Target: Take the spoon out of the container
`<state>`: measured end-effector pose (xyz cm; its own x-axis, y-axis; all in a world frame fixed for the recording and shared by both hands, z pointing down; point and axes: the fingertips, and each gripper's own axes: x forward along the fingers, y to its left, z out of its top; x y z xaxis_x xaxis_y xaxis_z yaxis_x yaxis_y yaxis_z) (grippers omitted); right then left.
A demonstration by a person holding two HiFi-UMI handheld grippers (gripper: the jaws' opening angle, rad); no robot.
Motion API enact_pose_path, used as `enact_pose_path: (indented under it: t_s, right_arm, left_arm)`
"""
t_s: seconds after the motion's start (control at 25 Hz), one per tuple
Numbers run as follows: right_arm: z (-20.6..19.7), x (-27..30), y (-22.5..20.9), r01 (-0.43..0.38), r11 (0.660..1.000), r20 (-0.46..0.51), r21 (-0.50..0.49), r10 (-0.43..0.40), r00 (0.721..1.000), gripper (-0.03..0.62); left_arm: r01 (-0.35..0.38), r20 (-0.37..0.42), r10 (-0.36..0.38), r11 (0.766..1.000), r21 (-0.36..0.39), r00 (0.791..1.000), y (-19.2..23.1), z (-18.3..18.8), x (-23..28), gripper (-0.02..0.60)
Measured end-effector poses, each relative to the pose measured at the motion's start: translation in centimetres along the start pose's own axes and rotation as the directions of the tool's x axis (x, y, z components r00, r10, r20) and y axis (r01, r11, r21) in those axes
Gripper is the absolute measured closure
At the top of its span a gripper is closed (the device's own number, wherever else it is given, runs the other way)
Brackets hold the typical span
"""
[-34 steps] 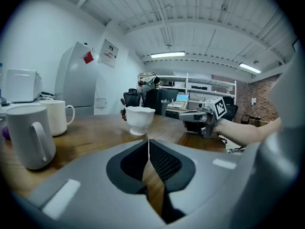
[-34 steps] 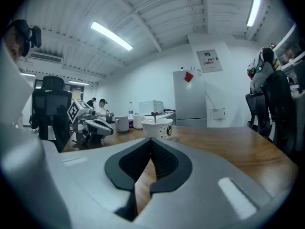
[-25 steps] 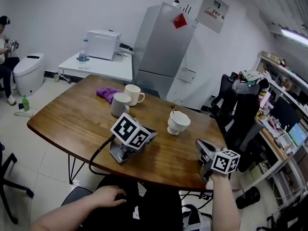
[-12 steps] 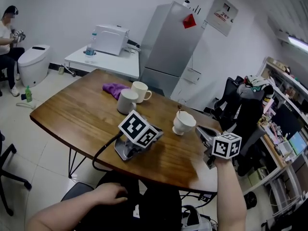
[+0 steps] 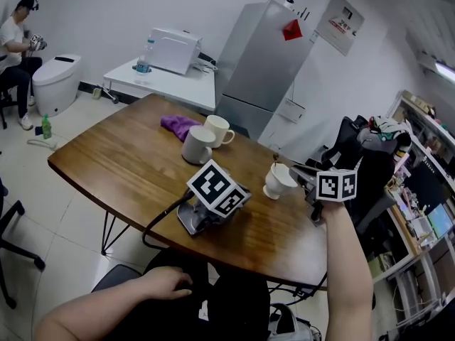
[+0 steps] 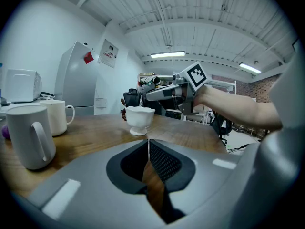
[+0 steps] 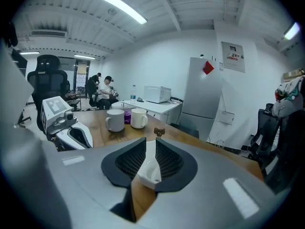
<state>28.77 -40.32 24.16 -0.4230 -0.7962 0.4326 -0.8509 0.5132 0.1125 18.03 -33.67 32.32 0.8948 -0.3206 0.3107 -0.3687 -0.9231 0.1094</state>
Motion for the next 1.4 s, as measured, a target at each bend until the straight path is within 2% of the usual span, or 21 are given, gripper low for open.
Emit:
enact_pose_path:
  t_s: [0.36, 0.72, 1.04, 1.2, 1.4]
  right_arm:
    - [0.9, 4.0, -0.6, -0.035, 0.999, -0.067, -0.007, 0.034, 0.997, 0.449]
    - [1.1, 6.8, -2.2, 0.001, 1.000, -0.126, -0.011, -0.003, 0.992, 0.395]
    - [0.7, 8.4, -2.3, 0.015, 0.999, -0.193, -0.043, -0.023, 0.981, 0.395]
    - [0.8, 8.3, -2.6, 0.019, 0.998, -0.205, -0.062, -0.031, 0.978, 0.471]
    - [1.6, 6.8, -2.7, 0.029, 0.997, -0.182, -0.077, -0.043, 0.982, 0.471]
  left_arm:
    - [-0.001, -0.001, 0.001, 1.000, -0.002, 1.000, -0.1, 0.0, 0.1, 0.569]
    - [-0.002, 0.000, 0.002, 1.000, -0.001, 1.000, -0.3, 0.1, 0.3, 0.569]
    - [-0.003, -0.001, 0.003, 1.000, -0.001, 1.000, -0.2, 0.0, 0.1, 0.569]
    - [-0.001, -0.001, 0.001, 1.000, -0.002, 1.000, -0.1, 0.2, 0.2, 0.569]
    - [-0.003, -0.002, 0.003, 1.000, 0.000, 1.000, -0.1, -0.1, 0.0, 0.569]
